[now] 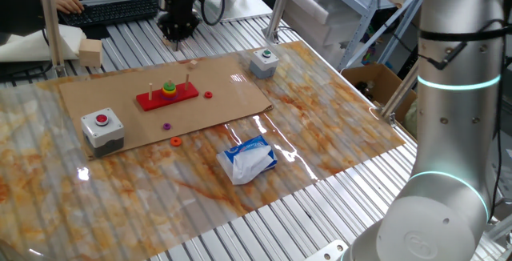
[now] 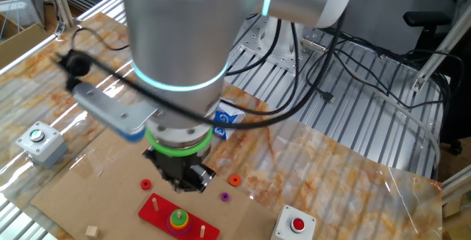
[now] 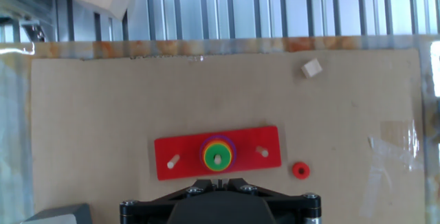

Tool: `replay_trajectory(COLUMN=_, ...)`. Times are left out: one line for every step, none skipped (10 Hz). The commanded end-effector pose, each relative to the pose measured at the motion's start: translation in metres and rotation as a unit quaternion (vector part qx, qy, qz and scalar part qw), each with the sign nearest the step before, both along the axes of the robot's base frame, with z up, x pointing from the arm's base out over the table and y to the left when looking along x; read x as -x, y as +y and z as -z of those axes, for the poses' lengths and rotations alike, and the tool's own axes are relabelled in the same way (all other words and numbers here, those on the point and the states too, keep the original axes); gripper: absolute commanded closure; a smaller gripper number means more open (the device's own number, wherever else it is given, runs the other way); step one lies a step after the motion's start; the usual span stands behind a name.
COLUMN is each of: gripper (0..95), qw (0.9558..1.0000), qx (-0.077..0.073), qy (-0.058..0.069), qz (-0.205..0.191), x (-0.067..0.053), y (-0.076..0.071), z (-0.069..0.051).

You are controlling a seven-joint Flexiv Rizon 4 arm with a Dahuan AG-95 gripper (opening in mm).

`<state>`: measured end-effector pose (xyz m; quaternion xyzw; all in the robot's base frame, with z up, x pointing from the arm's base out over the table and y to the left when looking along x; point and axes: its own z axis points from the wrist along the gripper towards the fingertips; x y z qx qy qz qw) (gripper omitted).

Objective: Take out one Hanoi block and throw it aside

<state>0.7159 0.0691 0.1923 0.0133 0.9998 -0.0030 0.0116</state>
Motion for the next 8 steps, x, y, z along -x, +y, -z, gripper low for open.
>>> replay_trajectory(gripper=95.0, qw=1.0, qx=0.001, qy=-0.003, qz=0.007, x=0.002, y=-0.001, z=0.001)
replay_trajectory(gripper=95.0, qw=1.0, qx=0.002, qy=-0.001, qz=0.007, x=0.002, y=-0.001, z=0.001)
replay_trajectory(gripper=57.0, qw=1.0, qx=0.004, qy=-0.001, qz=0.009, x=0.002, y=-0.001, z=0.001)
replay_trajectory(gripper=57.0, qw=0.9999, qx=0.006, qy=-0.001, qz=0.011, x=0.002, y=-0.001, z=0.002)
replay_trajectory(gripper=38.0, qw=0.9998, qx=0.006, qy=-0.001, qz=0.016, x=0.002, y=0.0, z=0.004)
replay_trajectory(gripper=38.0, qw=0.9998, qx=0.005, qy=-0.001, qz=0.02, x=0.002, y=0.0, z=0.006)
replay_trajectory(gripper=38.0, qw=0.9997, qx=0.004, qy=-0.001, qz=0.022, x=0.002, y=0.0, z=0.006)
replay_trajectory(gripper=38.0, qw=0.9997, qx=0.002, qy=0.0, qz=0.026, x=0.002, y=0.001, z=0.014)
